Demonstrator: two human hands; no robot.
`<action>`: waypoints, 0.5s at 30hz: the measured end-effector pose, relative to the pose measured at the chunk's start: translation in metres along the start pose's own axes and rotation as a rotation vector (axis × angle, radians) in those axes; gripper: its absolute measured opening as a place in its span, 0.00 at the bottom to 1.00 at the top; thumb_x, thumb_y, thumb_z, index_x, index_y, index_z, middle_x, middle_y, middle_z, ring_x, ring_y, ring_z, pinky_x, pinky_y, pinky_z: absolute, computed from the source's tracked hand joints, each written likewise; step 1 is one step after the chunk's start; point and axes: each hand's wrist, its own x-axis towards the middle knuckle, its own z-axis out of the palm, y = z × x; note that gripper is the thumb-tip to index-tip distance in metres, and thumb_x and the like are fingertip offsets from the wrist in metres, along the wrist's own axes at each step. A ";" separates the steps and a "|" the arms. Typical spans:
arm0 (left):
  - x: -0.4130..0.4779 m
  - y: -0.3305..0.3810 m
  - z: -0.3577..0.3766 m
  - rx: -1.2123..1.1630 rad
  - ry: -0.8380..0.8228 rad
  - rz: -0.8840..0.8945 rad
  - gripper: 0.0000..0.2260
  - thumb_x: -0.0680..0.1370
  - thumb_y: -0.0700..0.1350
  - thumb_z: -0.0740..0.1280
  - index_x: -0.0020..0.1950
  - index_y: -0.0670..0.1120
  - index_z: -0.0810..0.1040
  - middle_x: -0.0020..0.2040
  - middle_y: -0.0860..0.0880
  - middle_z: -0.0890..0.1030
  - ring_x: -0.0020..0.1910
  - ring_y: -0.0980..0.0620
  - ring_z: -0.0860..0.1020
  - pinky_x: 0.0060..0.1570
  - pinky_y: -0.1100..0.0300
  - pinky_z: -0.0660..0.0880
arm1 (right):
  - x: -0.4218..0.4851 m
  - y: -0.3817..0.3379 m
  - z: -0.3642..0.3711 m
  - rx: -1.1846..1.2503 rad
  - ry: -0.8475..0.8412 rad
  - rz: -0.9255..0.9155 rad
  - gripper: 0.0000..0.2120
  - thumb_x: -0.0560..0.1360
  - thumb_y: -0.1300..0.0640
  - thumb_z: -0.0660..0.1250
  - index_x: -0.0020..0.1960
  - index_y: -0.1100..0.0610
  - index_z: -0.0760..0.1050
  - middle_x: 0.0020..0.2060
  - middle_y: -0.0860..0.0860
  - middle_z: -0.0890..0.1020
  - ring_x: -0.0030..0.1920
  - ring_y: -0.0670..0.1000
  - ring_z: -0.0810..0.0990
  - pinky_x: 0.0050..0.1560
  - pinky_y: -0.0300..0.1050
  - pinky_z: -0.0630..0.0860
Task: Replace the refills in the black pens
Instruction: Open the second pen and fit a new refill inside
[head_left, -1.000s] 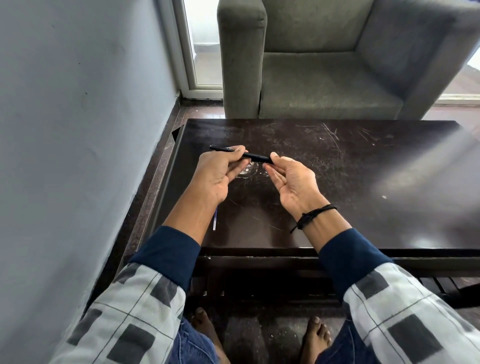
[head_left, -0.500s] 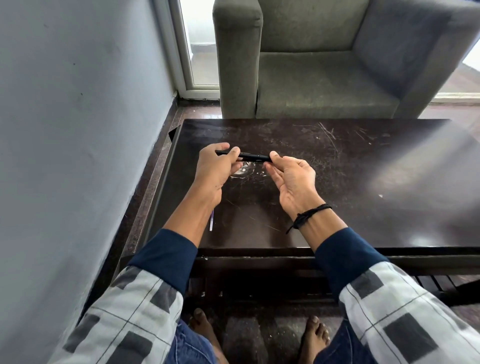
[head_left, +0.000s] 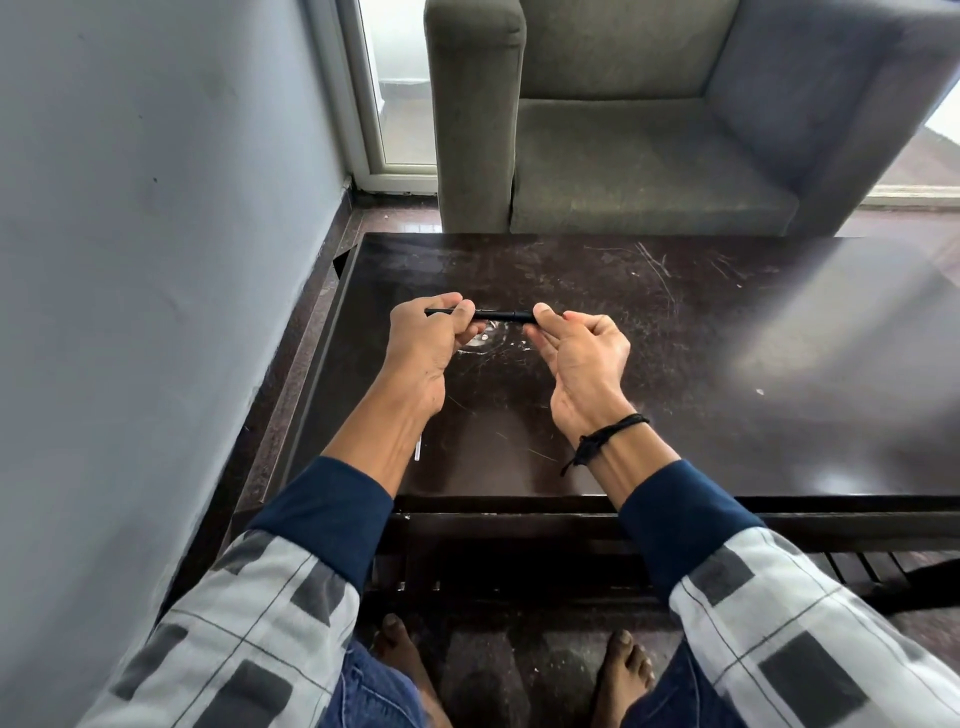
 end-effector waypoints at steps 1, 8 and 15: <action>-0.001 -0.001 0.000 0.001 0.003 -0.004 0.11 0.78 0.35 0.70 0.59 0.35 0.80 0.51 0.38 0.83 0.44 0.46 0.85 0.47 0.62 0.81 | 0.000 0.001 -0.001 -0.002 0.004 -0.004 0.15 0.73 0.71 0.74 0.44 0.58 0.69 0.47 0.60 0.80 0.47 0.57 0.85 0.51 0.46 0.85; -0.005 0.003 0.004 -0.030 0.016 -0.037 0.10 0.78 0.35 0.70 0.59 0.35 0.80 0.50 0.39 0.83 0.47 0.43 0.85 0.49 0.59 0.82 | 0.001 -0.001 -0.001 -0.004 0.001 -0.015 0.15 0.73 0.71 0.75 0.44 0.59 0.70 0.50 0.63 0.80 0.46 0.56 0.85 0.50 0.46 0.85; 0.010 0.007 -0.005 0.248 0.077 0.137 0.10 0.70 0.48 0.79 0.49 0.46 0.86 0.43 0.48 0.86 0.45 0.51 0.84 0.55 0.52 0.81 | 0.012 -0.018 0.002 -0.062 -0.016 -0.069 0.15 0.72 0.68 0.77 0.45 0.59 0.70 0.49 0.63 0.84 0.42 0.56 0.87 0.48 0.44 0.85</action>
